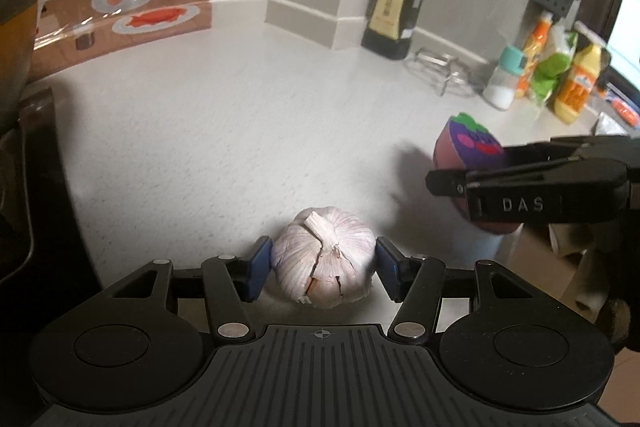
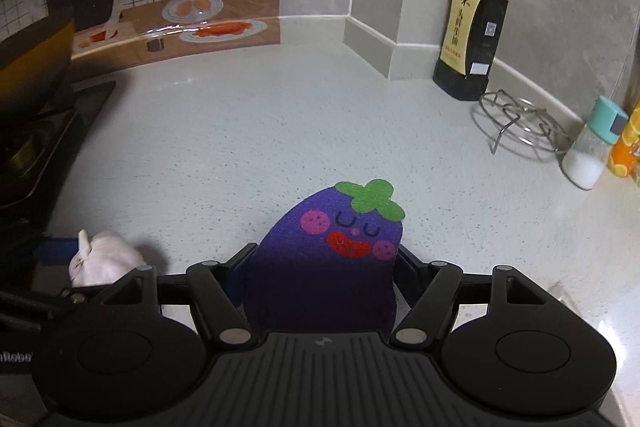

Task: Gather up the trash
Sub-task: 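Carry the garlic and eggplant sponge down over the green-lined trash bin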

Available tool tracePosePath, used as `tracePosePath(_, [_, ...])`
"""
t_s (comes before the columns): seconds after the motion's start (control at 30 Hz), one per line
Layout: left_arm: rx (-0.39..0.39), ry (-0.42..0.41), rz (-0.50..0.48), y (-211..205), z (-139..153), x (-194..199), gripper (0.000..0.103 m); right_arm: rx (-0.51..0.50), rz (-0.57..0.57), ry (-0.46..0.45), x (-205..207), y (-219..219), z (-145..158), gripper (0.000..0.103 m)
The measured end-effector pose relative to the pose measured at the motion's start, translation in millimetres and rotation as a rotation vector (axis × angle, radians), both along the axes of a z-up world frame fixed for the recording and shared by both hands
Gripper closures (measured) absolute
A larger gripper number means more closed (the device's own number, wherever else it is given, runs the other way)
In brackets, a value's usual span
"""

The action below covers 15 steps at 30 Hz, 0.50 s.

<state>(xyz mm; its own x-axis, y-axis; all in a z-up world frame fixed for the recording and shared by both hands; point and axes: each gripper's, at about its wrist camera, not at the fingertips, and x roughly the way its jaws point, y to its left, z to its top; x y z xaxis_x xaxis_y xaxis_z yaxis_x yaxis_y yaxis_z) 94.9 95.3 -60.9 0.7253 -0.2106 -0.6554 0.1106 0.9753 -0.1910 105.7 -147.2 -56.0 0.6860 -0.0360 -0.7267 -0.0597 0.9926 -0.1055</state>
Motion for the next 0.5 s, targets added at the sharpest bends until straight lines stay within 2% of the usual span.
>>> tracePosePath(0.1, [-0.025,-0.02,-0.034,-10,8,-1,0.042,0.014,-0.026,-0.004,-11,-9,8,0.032])
tracePosePath(0.27, [-0.078,-0.033,-0.163,-44,20,-4,0.042,0.011,-0.103,-0.032,-42,-38,16,0.032])
tracePosePath(0.4, [-0.127,0.012,-0.309,-85,18,-3,0.042,-0.009,-0.175,-0.036,-72,-66,15,0.032])
tracePosePath(0.5, [-0.118,0.068,-0.399,-117,6,-5,0.042,-0.034,-0.224,-0.023,-95,-87,8,0.032])
